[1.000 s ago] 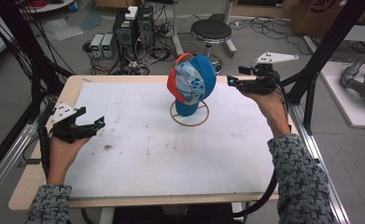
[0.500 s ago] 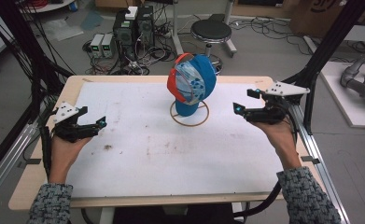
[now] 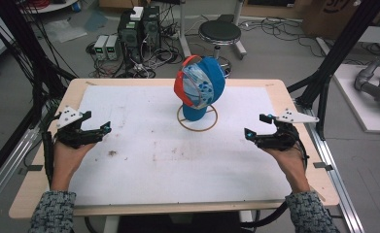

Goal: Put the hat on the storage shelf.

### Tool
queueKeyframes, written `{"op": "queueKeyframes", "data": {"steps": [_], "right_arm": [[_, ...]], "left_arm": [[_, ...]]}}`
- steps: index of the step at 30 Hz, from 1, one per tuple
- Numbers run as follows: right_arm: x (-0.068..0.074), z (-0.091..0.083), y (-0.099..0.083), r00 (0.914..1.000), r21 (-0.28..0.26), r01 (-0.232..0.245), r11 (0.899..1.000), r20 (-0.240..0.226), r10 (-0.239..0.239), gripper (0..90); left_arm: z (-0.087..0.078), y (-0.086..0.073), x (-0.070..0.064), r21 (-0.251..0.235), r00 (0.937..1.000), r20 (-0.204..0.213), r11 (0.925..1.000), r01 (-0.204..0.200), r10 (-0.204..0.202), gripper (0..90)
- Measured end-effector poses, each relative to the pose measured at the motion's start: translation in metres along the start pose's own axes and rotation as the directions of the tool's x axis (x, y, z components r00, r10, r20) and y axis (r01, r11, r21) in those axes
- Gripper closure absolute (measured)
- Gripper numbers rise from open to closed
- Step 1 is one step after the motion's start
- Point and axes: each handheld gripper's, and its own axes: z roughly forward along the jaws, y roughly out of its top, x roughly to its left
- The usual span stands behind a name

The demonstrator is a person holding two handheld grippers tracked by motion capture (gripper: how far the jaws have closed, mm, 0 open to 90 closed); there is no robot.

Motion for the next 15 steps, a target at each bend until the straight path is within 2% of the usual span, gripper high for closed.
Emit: {"op": "queueKeyframes", "data": {"steps": [8,13,15], "right_arm": [[-0.001,0.008,-0.017,0.9996,0.007,-0.009,1.000,-0.027,0.009,11.5],[-0.004,0.008,-0.021,0.9992,0.009,-0.034,0.999,-0.020,0.034,11.5],[-0.004,0.008,-0.021,0.9994,0.010,-0.029,1.000,-0.016,0.030,11.5]], "left_arm": [[-0.004,0.001,-0.001,-0.003,1.0000,-0.003,1.0000,-0.006,0.006,17.1],[-0.004,0.001,-0.001,-0.008,1.0000,-0.003,0.9999,-0.008,0.008,17.1],[-0.003,0.001,-0.001,-0.003,1.0000,-0.001,0.9999,-0.010,0.010,17.1]]}}
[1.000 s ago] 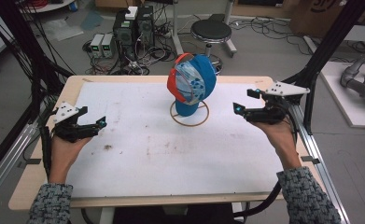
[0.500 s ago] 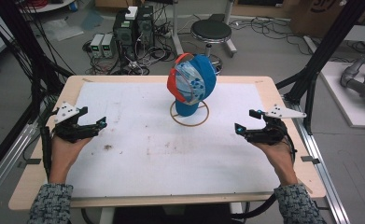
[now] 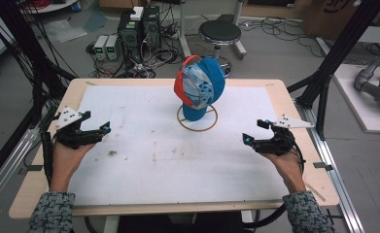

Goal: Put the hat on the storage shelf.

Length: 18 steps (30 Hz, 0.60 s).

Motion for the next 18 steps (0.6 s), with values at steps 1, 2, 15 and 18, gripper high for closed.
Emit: {"op": "queueKeyframes", "data": {"steps": [1,2,15,18], "right_arm": [[0.0001,0.0005,0.0000,1.0000,0.001,0.002,1.000,0.002,-0.002,11.5],[0.0006,0.0010,0.0001,1.0000,0.003,0.000,1.000,-0.001,0.000,11.5],[0.0025,0.0050,0.0009,1.0000,0.009,0.007,1.000,-0.005,-0.007,11.5],[0.0023,0.0046,0.0010,1.0000,0.006,0.005,1.000,-0.001,-0.005,11.5]], "left_arm": [[0.0001,-0.0002,-0.0001,0.002,1.0000,-0.001,1.0000,0.000,0.000,17.1],[0.0000,-0.0003,-0.0003,0.001,1.0000,-0.001,1.0000,0.000,0.000,17.1],[-0.0028,-0.0017,0.0006,0.000,1.0000,-0.007,1.0000,0.002,-0.002,17.1],[-0.0031,-0.0014,0.0005,0.000,1.0000,-0.006,1.0000,-0.002,0.002,17.1]]}}
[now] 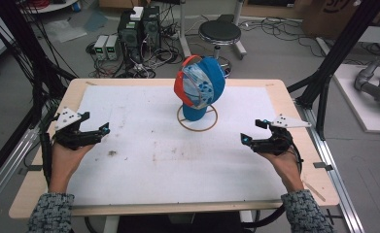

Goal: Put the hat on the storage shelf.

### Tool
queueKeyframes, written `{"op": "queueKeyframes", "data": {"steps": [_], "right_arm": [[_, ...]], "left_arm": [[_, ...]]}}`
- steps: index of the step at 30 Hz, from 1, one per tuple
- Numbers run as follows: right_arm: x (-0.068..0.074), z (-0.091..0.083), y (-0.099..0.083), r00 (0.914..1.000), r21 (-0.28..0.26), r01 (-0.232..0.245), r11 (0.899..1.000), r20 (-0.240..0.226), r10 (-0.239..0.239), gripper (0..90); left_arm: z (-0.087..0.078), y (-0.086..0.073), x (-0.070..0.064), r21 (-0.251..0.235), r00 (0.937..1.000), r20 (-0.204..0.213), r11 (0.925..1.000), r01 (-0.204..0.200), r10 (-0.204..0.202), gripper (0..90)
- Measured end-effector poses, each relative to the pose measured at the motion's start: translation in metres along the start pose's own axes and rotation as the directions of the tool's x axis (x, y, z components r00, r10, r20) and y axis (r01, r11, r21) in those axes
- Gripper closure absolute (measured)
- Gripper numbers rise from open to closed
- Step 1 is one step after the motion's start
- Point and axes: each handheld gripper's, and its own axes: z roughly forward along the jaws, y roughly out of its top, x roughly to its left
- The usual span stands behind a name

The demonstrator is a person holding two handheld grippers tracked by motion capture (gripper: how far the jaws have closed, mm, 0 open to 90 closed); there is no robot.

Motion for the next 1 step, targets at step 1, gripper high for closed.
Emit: {"op": "queueKeyframes", "data": {"steps": [1], "right_arm": [[-0.0001,-0.0002,0.0000,1.0000,-0.001,0.000,1.000,0.000,0.000,11.5]], "left_arm": [[0.0000,0.0000,0.0000,0.000,1.0000,0.001,1.0000,0.000,0.000,17.1]]}}
